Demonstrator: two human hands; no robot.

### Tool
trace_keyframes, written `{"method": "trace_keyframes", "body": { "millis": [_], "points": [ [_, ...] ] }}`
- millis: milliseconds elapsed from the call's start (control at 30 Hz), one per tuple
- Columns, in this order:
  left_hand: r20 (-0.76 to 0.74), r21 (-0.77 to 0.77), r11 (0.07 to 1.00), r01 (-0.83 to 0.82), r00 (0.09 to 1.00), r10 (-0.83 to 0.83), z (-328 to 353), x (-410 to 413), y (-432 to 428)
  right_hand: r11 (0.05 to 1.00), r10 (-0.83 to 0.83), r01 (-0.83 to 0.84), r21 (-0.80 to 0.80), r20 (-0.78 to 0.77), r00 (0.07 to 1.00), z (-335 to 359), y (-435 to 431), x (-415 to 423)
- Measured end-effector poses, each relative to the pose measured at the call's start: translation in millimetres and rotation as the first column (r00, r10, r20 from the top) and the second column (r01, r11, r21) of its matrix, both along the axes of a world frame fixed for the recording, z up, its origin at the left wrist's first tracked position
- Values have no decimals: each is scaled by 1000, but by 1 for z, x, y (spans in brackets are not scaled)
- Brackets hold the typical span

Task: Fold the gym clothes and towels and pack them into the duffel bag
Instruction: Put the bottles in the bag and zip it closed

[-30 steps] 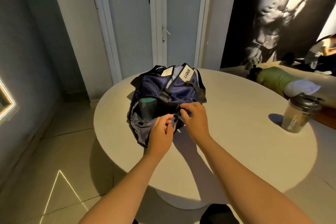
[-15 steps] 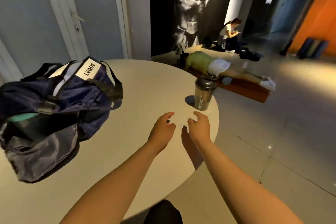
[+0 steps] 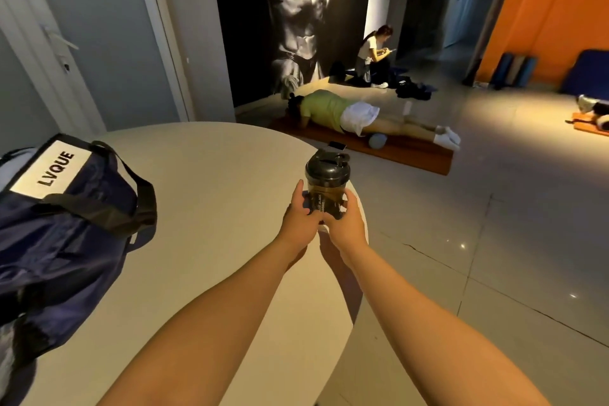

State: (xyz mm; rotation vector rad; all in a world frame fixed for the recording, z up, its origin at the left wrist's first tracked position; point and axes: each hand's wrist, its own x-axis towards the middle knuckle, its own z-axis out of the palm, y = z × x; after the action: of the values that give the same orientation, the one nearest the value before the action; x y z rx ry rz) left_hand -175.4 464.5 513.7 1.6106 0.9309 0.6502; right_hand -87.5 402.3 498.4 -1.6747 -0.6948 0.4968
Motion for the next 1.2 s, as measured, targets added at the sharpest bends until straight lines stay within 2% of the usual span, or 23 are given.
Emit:
{"method": "trace_keyframes", "body": {
  "millis": [133,233,400,633,800,967,1033,1100,1200],
  "points": [
    [-69,57,997,-49,996,53,-6,-11,9,1000,18,-18,-7,-6,1000,-2,5,-17],
    [-106,97,987,-132,984,142,-1,-44,5,993,120,-120,2,17,993,-1,-5,-41],
    [-8,124,977,-171,985,174,14,-130,-22,970,240,-241,42,29,970,3,-31,-108],
    [71,300,908,-293,956,285,39,-259,-68,934,315,-314,170,25,949,23,-47,-215],
    [86,415,827,-380,921,380,45,-355,-88,874,448,-455,168,85,890,33,-57,-297],
    [173,392,763,-513,856,487,44,-433,-106,850,482,-509,139,185,856,38,-51,-353],
    [236,369,702,-609,792,564,42,-458,-110,844,485,-514,153,193,853,44,-48,-369],
    [292,392,597,-700,710,640,39,-478,-108,833,503,-536,138,215,837,48,-41,-384],
    [310,419,517,-747,652,692,35,-498,-98,806,561,-592,0,316,765,49,-20,-401]
  ]
}}
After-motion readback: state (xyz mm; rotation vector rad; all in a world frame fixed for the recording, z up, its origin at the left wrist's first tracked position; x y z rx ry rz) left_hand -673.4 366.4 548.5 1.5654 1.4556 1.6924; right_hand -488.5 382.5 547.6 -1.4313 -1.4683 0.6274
